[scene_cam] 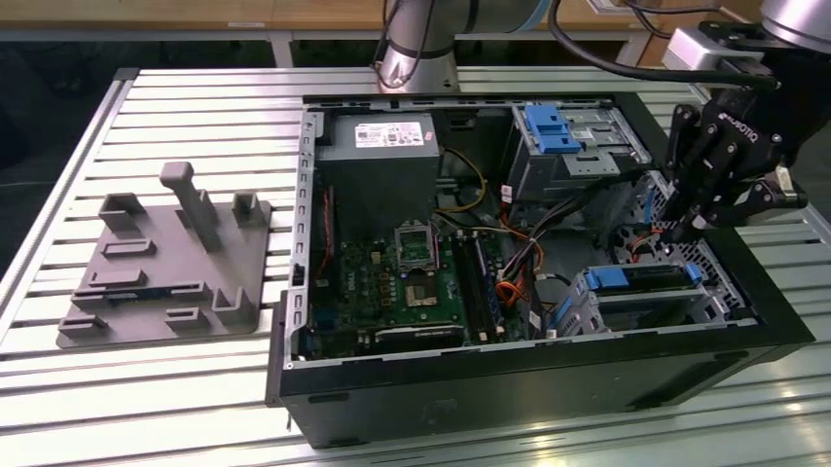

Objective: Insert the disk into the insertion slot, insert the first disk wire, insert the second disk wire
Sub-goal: 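Insert the first disk wire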

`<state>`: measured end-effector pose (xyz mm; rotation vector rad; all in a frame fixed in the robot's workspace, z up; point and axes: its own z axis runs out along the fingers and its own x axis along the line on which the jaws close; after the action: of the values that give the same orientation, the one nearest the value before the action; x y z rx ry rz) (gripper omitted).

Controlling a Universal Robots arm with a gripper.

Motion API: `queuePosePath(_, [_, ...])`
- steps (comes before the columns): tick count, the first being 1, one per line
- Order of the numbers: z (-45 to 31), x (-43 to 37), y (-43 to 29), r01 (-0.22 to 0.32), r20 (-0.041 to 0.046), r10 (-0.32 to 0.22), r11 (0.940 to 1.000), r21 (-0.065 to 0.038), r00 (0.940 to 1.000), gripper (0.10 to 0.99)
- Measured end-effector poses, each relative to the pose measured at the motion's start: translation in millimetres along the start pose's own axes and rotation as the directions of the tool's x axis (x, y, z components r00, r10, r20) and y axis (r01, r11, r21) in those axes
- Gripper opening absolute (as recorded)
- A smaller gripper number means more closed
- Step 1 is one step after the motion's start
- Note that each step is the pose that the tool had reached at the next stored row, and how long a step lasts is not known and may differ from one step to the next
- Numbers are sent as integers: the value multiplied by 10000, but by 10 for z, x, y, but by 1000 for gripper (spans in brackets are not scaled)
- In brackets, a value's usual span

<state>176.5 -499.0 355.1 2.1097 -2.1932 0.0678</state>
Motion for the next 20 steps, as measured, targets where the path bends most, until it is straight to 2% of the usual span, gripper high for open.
queuePosePath(15, [55,-6,-7,-26,8,26,10000,-21,10000,322])
queuePosePath(17, [58,-7,-22,-36,10,36,10000,-35,10000,192])
queuePosePath(20, [62,-8,-31,-48,8,48,10000,-49,10000,165])
